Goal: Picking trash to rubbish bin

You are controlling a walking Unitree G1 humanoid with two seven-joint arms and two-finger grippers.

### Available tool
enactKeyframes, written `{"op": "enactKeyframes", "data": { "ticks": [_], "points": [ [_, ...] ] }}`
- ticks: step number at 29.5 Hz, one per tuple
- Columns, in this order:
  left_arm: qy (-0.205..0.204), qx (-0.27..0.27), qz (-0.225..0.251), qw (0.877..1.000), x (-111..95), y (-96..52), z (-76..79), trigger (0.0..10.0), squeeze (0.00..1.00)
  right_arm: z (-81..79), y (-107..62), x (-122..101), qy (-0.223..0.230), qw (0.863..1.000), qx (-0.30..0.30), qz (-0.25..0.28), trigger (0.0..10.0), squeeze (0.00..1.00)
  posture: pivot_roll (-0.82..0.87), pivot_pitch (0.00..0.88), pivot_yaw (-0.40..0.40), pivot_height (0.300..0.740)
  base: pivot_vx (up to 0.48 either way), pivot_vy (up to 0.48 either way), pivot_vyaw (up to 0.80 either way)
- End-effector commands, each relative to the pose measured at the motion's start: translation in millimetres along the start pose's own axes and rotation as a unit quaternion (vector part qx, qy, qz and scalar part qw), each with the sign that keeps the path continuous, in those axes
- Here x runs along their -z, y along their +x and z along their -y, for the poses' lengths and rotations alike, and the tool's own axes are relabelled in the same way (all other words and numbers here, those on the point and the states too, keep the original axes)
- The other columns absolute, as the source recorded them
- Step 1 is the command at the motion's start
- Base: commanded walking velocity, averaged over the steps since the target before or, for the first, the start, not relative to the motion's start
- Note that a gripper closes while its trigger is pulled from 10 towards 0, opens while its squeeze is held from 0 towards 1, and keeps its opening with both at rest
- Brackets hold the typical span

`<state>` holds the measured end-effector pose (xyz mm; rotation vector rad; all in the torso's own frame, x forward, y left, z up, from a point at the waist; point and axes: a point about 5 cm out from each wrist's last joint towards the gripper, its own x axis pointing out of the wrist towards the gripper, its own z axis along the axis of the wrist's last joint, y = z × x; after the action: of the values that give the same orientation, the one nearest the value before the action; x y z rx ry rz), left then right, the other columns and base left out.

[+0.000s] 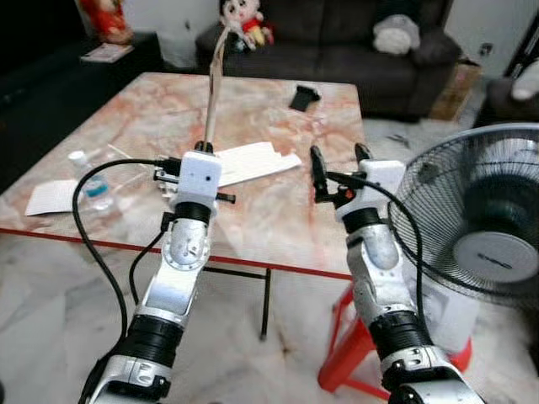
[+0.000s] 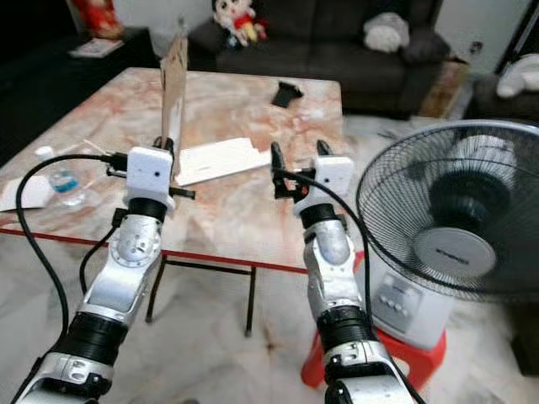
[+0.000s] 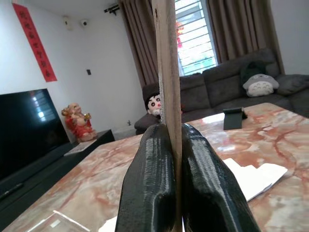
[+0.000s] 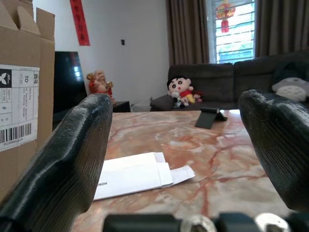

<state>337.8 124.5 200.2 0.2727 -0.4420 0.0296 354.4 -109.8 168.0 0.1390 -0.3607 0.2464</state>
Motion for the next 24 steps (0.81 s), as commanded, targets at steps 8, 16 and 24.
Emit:
{"op": "enactKeyframes", "data": {
  "ticks": [8,16,24],
  "points": [
    [-0.005,-0.005,0.008,1.000,-4.8,2.2,0.3,10.0,0.00,1.0,2.7,-4.3,-0.004,1.000,-0.004,0.003,10.0,0.00,-0.01,0.071,0.003,0.740,-0.060,0.000,0.00],
    [-0.005,-0.007,0.008,1.000,-4.8,1.9,0.0,10.0,0.00,0.2,2.4,-3.7,-0.004,1.000,-0.006,0.002,10.0,0.00,-0.01,0.073,0.000,0.740,-0.240,0.000,0.00],
    [-0.006,-0.008,0.010,1.000,-5.8,2.5,-0.7,10.0,0.00,-0.4,2.7,-3.4,-0.004,1.000,-0.008,0.001,10.0,0.00,-0.01,0.074,-0.001,0.740,-0.249,0.000,0.00]
  ]
}}
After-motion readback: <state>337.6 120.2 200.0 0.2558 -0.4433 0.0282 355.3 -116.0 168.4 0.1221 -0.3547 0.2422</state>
